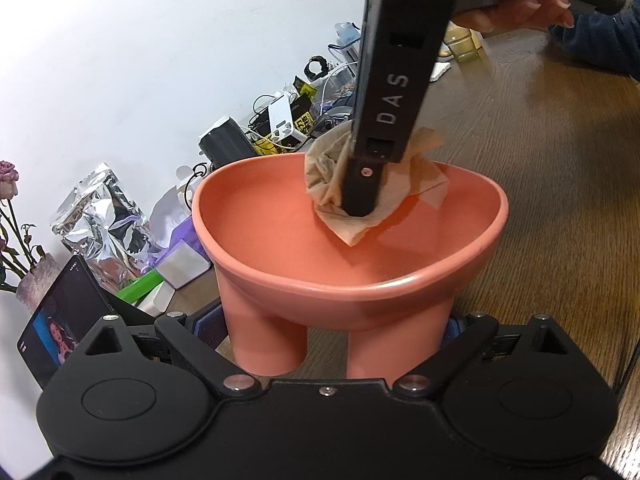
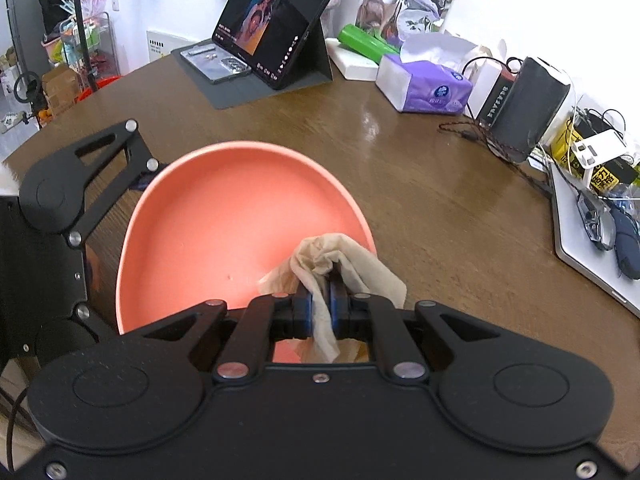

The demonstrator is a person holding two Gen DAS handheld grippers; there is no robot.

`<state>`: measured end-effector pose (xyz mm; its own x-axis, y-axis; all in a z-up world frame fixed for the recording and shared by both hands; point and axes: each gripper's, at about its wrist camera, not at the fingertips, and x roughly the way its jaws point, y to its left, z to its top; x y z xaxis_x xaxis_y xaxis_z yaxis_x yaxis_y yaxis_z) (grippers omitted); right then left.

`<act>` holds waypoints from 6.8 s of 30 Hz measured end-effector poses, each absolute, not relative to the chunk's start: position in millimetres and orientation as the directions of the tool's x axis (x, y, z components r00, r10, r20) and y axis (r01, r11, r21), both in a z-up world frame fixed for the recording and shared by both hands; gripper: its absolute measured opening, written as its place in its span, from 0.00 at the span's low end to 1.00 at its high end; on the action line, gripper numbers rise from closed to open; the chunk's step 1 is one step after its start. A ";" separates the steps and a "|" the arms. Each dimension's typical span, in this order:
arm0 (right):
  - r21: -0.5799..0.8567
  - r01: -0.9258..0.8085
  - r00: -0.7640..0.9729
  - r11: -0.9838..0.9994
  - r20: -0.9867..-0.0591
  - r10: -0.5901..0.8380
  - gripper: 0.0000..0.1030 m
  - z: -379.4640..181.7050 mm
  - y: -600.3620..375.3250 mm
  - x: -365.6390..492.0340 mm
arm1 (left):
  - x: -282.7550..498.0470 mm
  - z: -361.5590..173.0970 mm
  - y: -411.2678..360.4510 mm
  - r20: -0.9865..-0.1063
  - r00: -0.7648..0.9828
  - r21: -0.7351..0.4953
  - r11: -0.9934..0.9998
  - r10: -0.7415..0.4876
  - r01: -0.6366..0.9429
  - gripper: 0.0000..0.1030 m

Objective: Clean bowl
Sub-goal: 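Rub the towel across the bowl's inner wall with the right tool, then press the towel down into the bowl bottom with the right tool, then sweep the towel along the bowl's inner wall with the right tool, then wipe the towel down into the bowl bottom with the right tool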

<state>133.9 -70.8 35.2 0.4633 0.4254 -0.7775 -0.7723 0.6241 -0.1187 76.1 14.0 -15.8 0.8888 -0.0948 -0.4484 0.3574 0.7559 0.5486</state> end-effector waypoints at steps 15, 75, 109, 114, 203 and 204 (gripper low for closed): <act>-0.115 -0.800 0.399 0.588 -0.835 0.379 0.09 28.2 -72.9 123.2 | 65.8 -20.7 7.6 -0.444 0.891 0.554 0.753 -0.093 0.355 0.92; 0.150 -0.833 0.304 0.532 -0.680 0.667 0.09 51.1 -49.3 139.7 | 26.1 -32.3 -12.3 -0.436 0.896 0.565 0.749 -0.084 0.345 0.93; -0.067 -0.768 0.451 0.637 -0.762 0.464 0.09 38.1 -74.2 140.4 | -67.2 -36.6 -63.6 -0.432 0.898 0.569 0.746 -0.086 0.345 0.92; -0.080 -0.772 0.440 0.630 -0.784 0.439 0.09 33.3 -78.6 136.5 | -85.3 -35.9 -73.1 -0.419 0.903 0.572 0.746 -0.091 0.341 0.93; -0.031 -0.785 0.393 0.619 -0.797 0.458 0.09 20.3 -87.1 133.1 | 21.1 -17.0 -1.4 -0.402 0.910 0.587 0.734 -0.104 0.343 0.93; -0.034 -0.792 0.384 0.610 -0.804 0.454 0.09 19.5 -86.5 130.2 | 20.0 -17.3 -1.0 -0.402 0.910 0.586 0.734 -0.105 0.343 0.93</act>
<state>130.2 -86.5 19.5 0.3838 0.4537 -0.8042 -0.7918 0.6099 -0.0338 20.0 -1.0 -17.3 0.9098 -0.1046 -0.4016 0.3432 0.7336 0.5865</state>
